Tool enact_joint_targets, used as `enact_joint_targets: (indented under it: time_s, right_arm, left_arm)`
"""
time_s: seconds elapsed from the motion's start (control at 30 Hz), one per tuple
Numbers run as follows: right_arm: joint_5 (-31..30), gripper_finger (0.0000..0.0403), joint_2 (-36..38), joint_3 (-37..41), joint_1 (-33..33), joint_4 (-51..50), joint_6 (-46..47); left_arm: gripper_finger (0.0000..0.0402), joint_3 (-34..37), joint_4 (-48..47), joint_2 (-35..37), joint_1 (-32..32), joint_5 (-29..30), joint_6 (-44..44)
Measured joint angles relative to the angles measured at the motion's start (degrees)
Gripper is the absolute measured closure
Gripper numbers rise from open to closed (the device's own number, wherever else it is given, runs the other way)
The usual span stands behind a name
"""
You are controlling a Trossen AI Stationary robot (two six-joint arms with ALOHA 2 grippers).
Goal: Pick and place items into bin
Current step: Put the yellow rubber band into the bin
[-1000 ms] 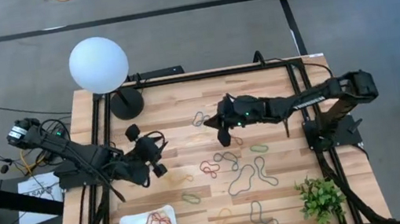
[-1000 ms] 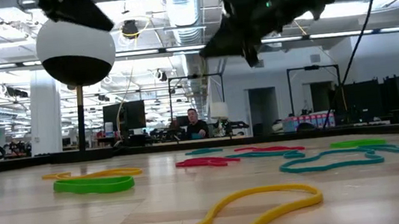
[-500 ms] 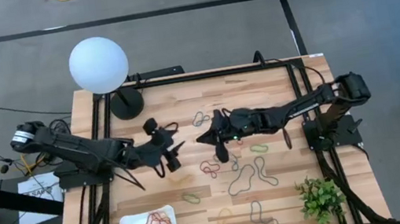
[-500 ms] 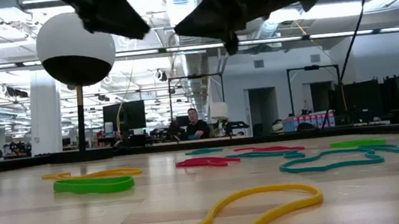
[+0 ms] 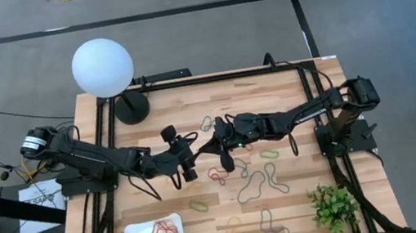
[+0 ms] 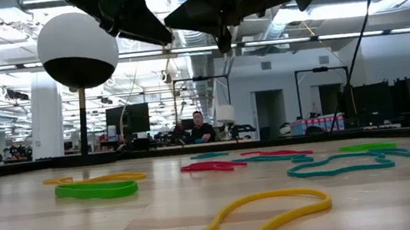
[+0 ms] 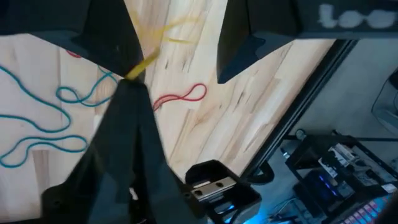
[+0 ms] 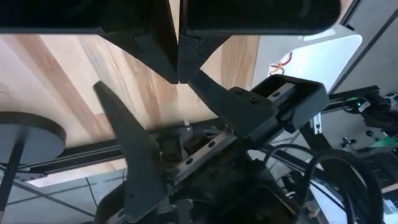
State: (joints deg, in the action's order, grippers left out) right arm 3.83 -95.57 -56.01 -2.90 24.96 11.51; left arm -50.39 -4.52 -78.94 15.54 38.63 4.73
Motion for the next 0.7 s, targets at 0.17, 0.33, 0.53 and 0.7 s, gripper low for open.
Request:
enact_joint_targets:
  time_s: [0.17, 0.33, 0.53, 0.7]
  right_arm:
    - [-0.06, 0.0403, 0.00, 0.00, 0.02, 0.79, 0.00]
    - [-0.08, 0.0402, 0.00, 0.00, 0.00, 0.80, 0.02]
    - [-0.19, 0.0377, 0.02, 0.02, 0.02, -1.46, 0.02]
    - [-0.25, 0.0341, 0.02, 0.00, -0.23, -6.71, 0.02]
  left_arm:
    - [0.0272, 0.00, -0.13, 0.00, -0.19, -2.66, -1.00]
    - [0.0371, 0.00, -0.30, 0.02, -0.34, -5.00, -0.98]
    - [0.0392, 0.00, -1.67, 0.02, -0.32, -5.02, -0.50]
    - [0.0399, 0.00, -2.79, 0.04, -0.23, -5.05, 0.46]
